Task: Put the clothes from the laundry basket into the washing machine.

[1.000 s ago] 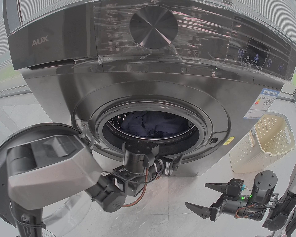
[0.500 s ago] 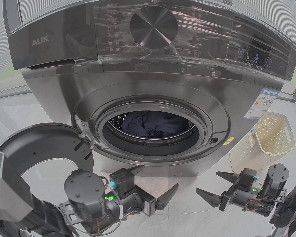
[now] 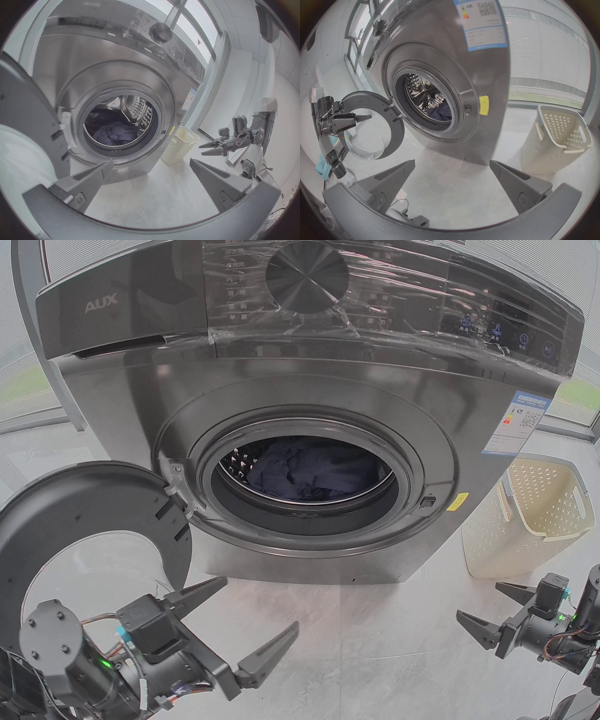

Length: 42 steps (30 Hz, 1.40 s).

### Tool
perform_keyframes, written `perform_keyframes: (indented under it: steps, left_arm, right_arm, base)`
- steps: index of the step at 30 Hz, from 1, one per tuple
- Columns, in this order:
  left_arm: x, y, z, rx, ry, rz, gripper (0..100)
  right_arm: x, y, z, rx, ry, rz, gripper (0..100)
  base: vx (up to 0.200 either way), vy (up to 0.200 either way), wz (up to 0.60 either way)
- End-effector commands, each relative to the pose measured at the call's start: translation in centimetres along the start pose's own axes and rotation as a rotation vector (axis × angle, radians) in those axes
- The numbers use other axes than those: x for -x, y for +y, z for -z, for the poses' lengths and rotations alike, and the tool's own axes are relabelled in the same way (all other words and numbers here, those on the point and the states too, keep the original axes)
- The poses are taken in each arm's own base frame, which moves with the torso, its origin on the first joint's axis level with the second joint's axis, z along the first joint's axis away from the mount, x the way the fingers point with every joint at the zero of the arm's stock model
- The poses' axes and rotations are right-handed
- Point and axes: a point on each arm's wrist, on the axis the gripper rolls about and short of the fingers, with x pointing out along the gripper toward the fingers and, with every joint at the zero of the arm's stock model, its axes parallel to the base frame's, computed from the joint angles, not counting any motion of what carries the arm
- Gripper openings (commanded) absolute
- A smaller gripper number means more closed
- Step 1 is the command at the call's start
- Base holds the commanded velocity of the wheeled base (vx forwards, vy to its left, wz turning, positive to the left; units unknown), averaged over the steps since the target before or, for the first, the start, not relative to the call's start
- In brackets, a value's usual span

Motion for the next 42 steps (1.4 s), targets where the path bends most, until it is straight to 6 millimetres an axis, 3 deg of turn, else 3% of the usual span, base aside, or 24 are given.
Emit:
perform_keyframes:
  steps: [1, 3, 5, 6, 9, 15, 21, 24, 25, 27, 28, 35, 39, 42]
  left_arm:
    - [4.6, 2.5, -1.1, 0.018, -0.097, -0.088, 100]
    - [6.3, 3.2, -1.5, 0.026, -0.137, -0.117, 100]
    - [6.8, 3.4, -1.6, 0.025, -0.144, -0.134, 100]
    - [8.0, 4.2, -1.8, 0.018, -0.156, -0.179, 100]
    - [9.9, 4.8, -1.6, 0.019, -0.137, -0.230, 100]
    - [12.7, 5.6, -0.9, 0.011, -0.133, -0.326, 100]
    - [16.8, 5.6, 0.6, -0.005, -0.179, -0.406, 100]
    - [17.4, 5.5, 0.9, -0.014, -0.185, -0.415, 100]
    - [19.0, 4.9, 2.0, -0.064, -0.221, -0.436, 100]
    - [19.1, 4.8, 2.1, -0.067, -0.223, -0.438, 100]
    - [20.1, 4.3, 3.5, -0.079, -0.236, -0.474, 100]
    - [20.2, 4.4, 5.3, -0.038, -0.110, -0.564, 100]
    - [20.3, 3.9, 6.6, -0.068, -0.053, -0.732, 100]
    - [20.4, 3.9, 6.8, -0.059, -0.046, -0.712, 100]
  right_arm:
    - [5.5, -1.3, 0.0, -0.019, -0.115, 0.092, 100]
    - [8.0, -2.0, 0.6, -0.031, -0.175, 0.182, 100]
    - [8.8, -2.1, 0.9, -0.037, -0.189, 0.210, 100]
    - [10.2, -2.2, 1.7, -0.046, -0.205, 0.260, 100]
    - [11.8, -2.1, 2.5, -0.055, -0.213, 0.308, 100]
    - [13.1, -1.9, 2.4, -0.064, -0.239, 0.359, 100]
    - [13.9, -1.7, 1.0, -0.062, -0.313, 0.396, 100]
    - [14.0, -1.6, 1.1, -0.060, -0.318, 0.399, 100]
    - [14.2, -1.5, 1.7, -0.046, -0.327, 0.396, 100]
    - [14.3, -1.5, 1.8, -0.046, -0.329, 0.394, 100]
    - [14.3, -1.5, 2.9, -0.043, -0.331, 0.399, 100]
    - [14.4, -1.1, 7.8, -0.023, -0.249, 0.453, 100]
    - [14.8, -0.8, 8.0, -0.017, -0.274, 0.456, 100]
    - [14.6, -0.9, 8.0, -0.012, -0.298, 0.451, 100]
  base:
    - [-0.200, 0.000, 0.00]
    - [-0.200, 0.000, 0.00]
    - [-0.200, 0.000, 0.00]
    - [-0.200, 0.000, 0.00]
    - [-0.067, 0.000, 0.00]
    - [-0.167, 0.000, 0.00]
    - [-0.100, 0.000, 0.00]
    - [-0.133, 0.000, 0.00]
    - [-0.200, 0.000, 0.00]
    - [-0.200, 0.000, 0.00]
    - [0.000, 0.000, 0.00]
    - [0.000, 0.000, 0.00]
    - [0.000, 0.000, 0.00]
    - [0.000, 0.000, 0.00]
